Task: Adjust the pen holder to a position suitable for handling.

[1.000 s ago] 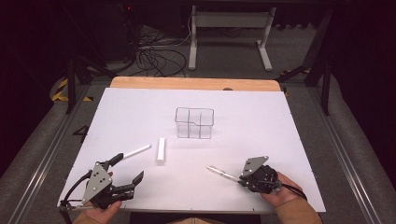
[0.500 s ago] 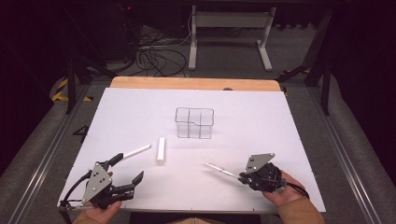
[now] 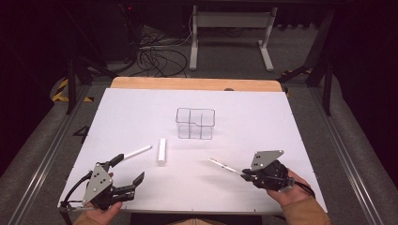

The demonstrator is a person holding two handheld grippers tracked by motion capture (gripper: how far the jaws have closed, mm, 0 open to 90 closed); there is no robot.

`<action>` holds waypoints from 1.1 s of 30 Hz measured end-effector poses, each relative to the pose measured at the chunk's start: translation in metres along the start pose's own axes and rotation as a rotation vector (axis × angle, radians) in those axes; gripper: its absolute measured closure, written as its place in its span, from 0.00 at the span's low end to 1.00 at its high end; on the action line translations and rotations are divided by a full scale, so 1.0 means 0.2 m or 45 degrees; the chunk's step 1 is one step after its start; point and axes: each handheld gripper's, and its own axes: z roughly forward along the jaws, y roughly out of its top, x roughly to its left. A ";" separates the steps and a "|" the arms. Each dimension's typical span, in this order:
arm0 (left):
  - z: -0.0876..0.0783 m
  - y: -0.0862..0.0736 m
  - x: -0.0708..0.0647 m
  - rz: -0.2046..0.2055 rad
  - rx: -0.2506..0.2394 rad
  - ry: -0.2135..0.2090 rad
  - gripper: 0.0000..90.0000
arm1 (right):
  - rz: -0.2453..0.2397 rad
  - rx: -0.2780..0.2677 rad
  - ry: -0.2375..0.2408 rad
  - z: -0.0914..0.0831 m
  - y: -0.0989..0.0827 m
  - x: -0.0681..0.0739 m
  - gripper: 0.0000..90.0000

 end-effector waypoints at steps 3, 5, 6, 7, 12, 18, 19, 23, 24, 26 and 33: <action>0.00 0.00 0.00 0.002 0.002 -0.001 0.16 | 0.002 -0.017 -0.002 -0.02 0.01 0.00 0.90; 0.00 0.00 0.00 0.002 0.003 -0.001 0.16 | -0.006 -0.022 0.002 -0.03 0.01 0.00 0.90; 0.00 0.00 0.00 0.001 0.000 0.000 0.16 | 0.001 -0.029 -0.003 -0.04 0.02 0.00 0.90; 0.00 0.00 0.00 0.001 -0.001 0.000 0.16 | 0.009 -0.037 -0.008 -0.04 0.02 0.00 0.90; 0.00 0.00 0.00 -0.001 0.000 -0.002 0.16 | 0.001 -0.061 -0.018 -0.08 0.04 0.00 0.90; 0.00 0.00 0.00 -0.001 0.000 -0.001 0.16 | -0.009 -0.082 -0.023 -0.11 0.06 0.00 0.90; 0.00 0.00 0.00 -0.001 0.000 -0.001 0.16 | -0.004 -0.087 -0.031 -0.11 0.06 0.00 0.90; 0.00 0.00 0.00 -0.001 0.000 -0.001 0.16 | -0.008 -0.095 -0.032 -0.13 0.07 0.00 0.90; 0.00 0.00 0.00 -0.002 0.000 -0.001 0.16 | -0.004 -0.099 -0.032 -0.13 0.08 0.00 0.90; 0.00 0.00 0.00 -0.001 0.000 -0.001 0.16 | -0.007 -0.105 -0.035 -0.14 0.08 0.00 0.90; 0.00 0.00 0.00 0.000 -0.002 0.000 0.16 | -0.012 -0.121 -0.041 -0.16 0.10 -0.01 0.90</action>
